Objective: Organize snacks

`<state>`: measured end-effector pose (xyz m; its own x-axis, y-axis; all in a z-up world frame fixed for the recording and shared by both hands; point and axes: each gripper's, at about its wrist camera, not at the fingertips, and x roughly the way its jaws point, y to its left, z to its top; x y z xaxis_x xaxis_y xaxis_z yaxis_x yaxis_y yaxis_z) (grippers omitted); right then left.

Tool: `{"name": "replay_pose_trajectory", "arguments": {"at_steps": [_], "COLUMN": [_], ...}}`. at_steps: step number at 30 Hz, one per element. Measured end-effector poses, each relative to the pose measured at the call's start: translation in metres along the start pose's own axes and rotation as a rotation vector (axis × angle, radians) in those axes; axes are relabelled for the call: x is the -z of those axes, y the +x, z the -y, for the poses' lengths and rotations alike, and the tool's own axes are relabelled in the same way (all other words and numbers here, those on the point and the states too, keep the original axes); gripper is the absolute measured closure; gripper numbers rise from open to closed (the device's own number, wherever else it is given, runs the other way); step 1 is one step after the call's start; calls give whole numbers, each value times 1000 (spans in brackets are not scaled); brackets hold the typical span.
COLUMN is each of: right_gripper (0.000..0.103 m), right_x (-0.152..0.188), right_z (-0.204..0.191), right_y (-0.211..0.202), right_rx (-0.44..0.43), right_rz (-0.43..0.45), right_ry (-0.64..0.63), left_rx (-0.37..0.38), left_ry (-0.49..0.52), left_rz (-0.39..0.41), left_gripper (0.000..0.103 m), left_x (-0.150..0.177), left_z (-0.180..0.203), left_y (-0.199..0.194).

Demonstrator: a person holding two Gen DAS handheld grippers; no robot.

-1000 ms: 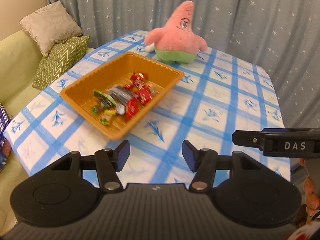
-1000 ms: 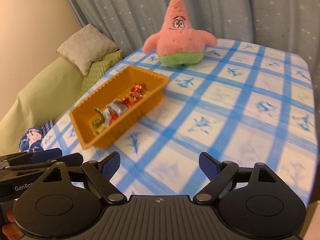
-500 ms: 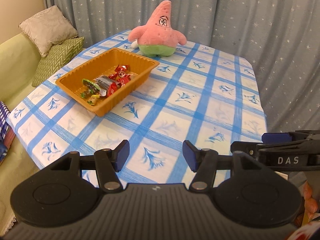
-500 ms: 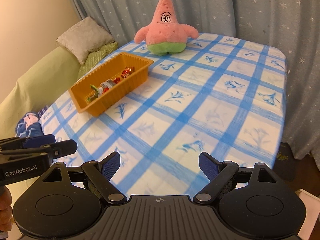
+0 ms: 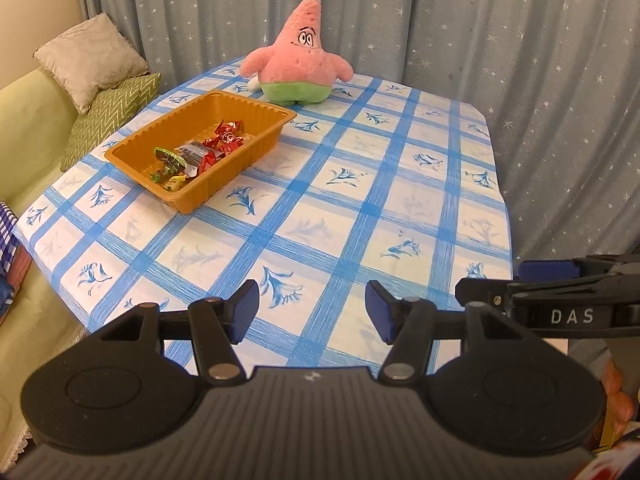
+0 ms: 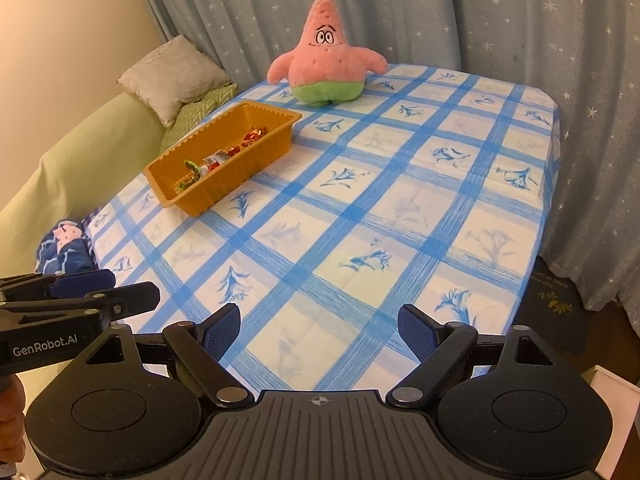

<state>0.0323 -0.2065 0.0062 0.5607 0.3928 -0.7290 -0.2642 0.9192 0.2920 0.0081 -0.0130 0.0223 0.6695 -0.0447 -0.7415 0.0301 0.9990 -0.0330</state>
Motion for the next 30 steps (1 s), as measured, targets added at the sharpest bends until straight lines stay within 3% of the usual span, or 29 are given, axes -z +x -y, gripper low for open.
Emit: {"name": "replay_pose_trajectory", "arguments": {"at_steps": [30], "right_gripper": [17], "right_x": [0], "right_z": [5], "right_y": [-5], "right_rx": [1], "right_rz": [9], "right_ry": [5], "left_rx": [6], "left_ry": [5], "left_rz": [-1], "left_gripper": [47], "left_x": [3], "left_z": [8], "left_y": [-5]}}
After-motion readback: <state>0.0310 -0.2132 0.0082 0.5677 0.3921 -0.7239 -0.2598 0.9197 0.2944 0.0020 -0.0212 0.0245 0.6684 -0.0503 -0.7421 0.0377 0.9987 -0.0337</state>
